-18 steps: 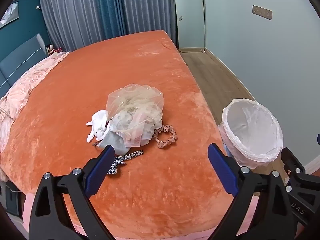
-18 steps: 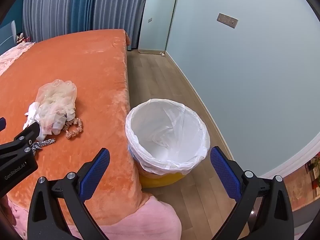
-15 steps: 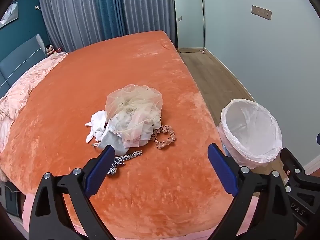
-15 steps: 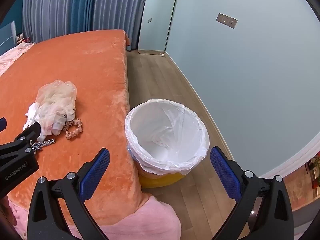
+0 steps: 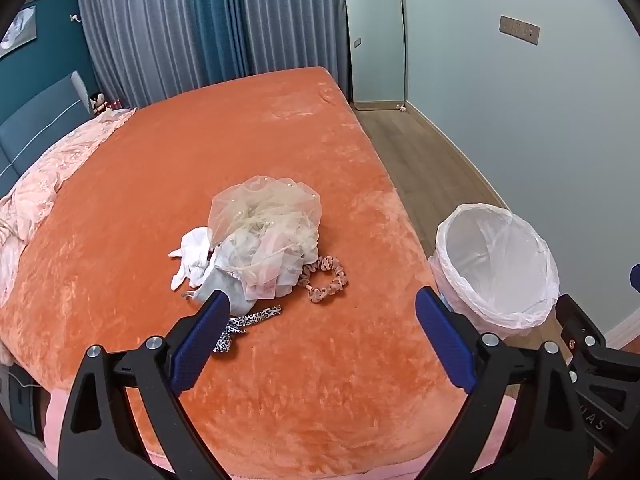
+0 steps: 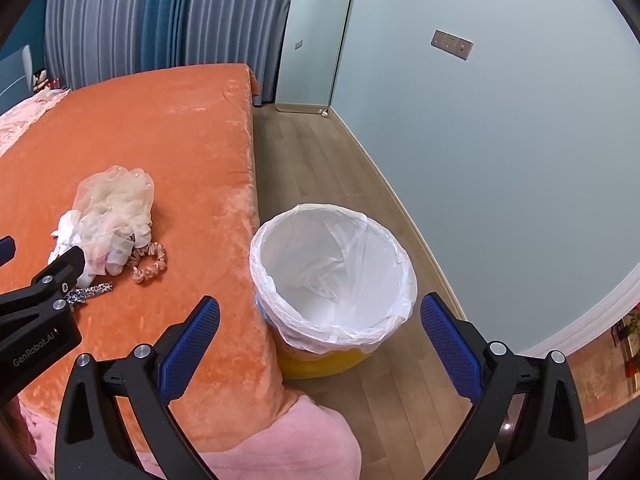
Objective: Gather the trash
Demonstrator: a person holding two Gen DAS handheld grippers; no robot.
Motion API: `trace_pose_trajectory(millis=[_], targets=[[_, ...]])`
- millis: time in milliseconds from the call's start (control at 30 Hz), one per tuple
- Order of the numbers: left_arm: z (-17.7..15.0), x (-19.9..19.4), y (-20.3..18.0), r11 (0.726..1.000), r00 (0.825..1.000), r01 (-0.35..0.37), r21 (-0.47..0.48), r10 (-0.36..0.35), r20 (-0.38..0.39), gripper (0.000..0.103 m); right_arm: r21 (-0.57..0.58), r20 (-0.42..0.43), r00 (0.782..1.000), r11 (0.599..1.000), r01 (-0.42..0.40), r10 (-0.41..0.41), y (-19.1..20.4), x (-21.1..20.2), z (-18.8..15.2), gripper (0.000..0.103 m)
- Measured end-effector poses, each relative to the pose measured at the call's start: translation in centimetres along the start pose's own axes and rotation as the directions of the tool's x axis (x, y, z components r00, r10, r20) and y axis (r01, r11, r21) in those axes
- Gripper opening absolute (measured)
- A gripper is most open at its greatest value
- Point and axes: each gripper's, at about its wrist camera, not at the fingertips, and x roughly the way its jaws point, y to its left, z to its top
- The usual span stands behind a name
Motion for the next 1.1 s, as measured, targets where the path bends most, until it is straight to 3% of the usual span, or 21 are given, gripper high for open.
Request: trace_pose_trajectory(millis=[1100], targets=[[0.43, -0.88, 0.86, 1.000, 0.999, 0.000, -0.005, 0.000, 0.036, 0.089, 0.005, 0.015, 1.000, 1.000, 0.005, -0.005, 0.18, -0.57, -0.19, 0.096]])
